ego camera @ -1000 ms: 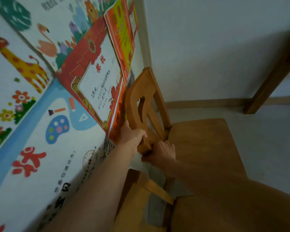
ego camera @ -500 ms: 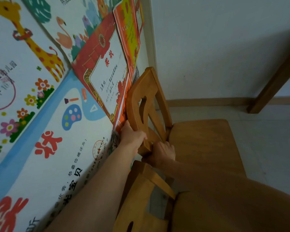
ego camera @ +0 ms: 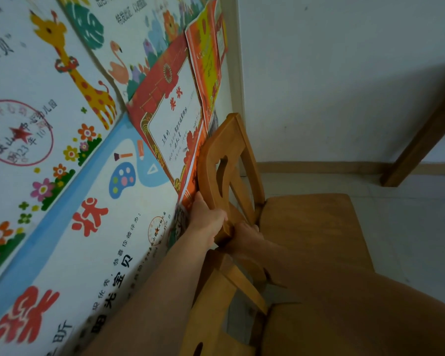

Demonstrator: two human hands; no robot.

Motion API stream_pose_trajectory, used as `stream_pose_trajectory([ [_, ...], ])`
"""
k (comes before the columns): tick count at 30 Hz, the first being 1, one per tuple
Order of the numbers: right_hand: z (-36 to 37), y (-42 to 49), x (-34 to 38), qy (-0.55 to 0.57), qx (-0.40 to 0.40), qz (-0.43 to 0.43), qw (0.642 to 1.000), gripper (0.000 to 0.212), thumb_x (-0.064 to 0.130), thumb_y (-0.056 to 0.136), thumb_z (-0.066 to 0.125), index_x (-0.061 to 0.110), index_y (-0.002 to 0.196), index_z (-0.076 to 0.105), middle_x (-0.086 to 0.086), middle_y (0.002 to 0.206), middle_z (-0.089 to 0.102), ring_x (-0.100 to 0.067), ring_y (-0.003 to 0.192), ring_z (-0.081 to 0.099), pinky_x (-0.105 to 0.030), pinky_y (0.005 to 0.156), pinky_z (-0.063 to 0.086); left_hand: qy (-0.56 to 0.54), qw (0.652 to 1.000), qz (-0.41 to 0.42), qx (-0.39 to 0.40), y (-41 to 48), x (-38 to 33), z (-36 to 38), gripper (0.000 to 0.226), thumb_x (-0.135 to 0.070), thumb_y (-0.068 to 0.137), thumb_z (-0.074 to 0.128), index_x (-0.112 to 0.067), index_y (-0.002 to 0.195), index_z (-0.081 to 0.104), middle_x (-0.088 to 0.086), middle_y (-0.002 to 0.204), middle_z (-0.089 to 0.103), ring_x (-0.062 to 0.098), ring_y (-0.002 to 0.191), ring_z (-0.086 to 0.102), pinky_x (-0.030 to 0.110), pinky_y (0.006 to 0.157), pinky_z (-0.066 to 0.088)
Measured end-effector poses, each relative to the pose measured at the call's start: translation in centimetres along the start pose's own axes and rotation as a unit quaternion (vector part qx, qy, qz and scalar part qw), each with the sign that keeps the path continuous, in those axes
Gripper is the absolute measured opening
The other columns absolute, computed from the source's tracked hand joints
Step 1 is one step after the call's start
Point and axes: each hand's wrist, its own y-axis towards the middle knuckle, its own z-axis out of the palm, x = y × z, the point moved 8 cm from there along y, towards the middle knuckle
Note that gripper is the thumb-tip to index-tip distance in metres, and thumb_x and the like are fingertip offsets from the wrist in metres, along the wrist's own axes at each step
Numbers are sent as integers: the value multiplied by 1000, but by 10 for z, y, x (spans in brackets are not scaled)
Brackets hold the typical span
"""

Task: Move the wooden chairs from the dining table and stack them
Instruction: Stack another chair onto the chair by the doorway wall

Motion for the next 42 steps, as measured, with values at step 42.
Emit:
stream_pose_trajectory([
  [42, 24, -76, -1, 175, -24, 38, 983, 25, 22, 95, 51, 1, 95, 65, -21, 92, 72, -31, 79, 72, -43, 74, 61, 344, 923, 172, -9, -88, 58, -18, 42, -52, 92, 52, -12, 104, 53, -3, 78, 58, 5, 66, 54, 20, 51, 34],
])
